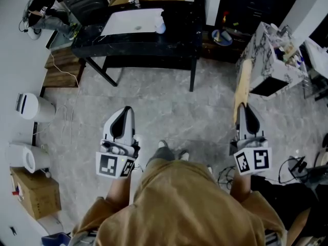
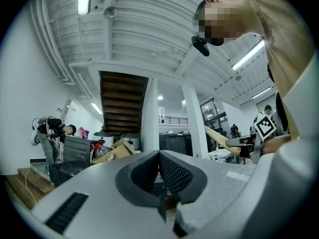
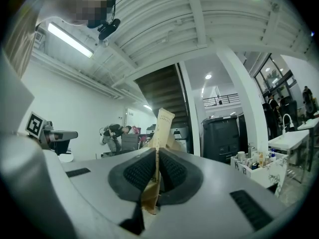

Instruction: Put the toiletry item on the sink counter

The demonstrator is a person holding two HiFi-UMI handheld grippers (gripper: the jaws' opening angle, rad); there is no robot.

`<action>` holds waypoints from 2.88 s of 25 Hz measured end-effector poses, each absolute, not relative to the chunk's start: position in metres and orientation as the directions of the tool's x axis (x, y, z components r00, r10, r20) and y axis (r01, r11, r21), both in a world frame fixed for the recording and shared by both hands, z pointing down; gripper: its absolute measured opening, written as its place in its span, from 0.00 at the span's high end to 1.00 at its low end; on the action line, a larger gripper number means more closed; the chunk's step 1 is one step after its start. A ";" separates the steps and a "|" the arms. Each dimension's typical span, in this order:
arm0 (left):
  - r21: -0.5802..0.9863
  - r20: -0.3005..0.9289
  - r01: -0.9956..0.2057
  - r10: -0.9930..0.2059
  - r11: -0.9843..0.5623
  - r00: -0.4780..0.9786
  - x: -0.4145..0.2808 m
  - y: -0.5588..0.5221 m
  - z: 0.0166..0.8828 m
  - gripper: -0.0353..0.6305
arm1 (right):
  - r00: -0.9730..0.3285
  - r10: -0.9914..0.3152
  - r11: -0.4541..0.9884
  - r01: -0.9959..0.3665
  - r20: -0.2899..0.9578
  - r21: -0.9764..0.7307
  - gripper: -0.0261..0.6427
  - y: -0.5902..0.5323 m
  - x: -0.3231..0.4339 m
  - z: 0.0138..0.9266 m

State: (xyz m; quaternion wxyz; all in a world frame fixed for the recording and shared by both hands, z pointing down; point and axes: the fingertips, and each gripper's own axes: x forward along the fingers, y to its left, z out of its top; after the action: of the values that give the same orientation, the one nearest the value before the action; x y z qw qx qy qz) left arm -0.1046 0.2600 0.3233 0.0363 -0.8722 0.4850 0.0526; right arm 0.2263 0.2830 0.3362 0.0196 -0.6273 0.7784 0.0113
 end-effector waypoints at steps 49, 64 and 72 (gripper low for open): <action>0.139 -0.104 -0.662 -0.676 -0.736 0.730 -0.059 -0.173 0.365 0.94 | -0.058 -0.997 0.060 -0.998 0.042 0.029 0.93 -0.097 0.215 0.322; 0.034 -0.164 -0.772 -0.765 -0.635 0.623 -0.027 -0.208 0.321 0.94 | -0.240 -0.970 0.239 -0.970 -0.031 0.044 0.93 -0.176 0.239 0.311; 0.009 -0.148 -0.811 -0.803 -0.585 0.578 -0.043 -0.205 0.319 0.94 | -0.286 -0.958 0.286 -0.958 -0.013 0.012 0.93 -0.203 0.225 0.329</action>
State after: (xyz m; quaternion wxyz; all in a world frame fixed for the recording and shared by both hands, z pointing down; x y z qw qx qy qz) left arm -0.0426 -0.2054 0.3189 0.0299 -0.8877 0.4544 0.0680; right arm 0.2251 -0.2027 0.3289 0.0014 -0.5976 0.8018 0.0087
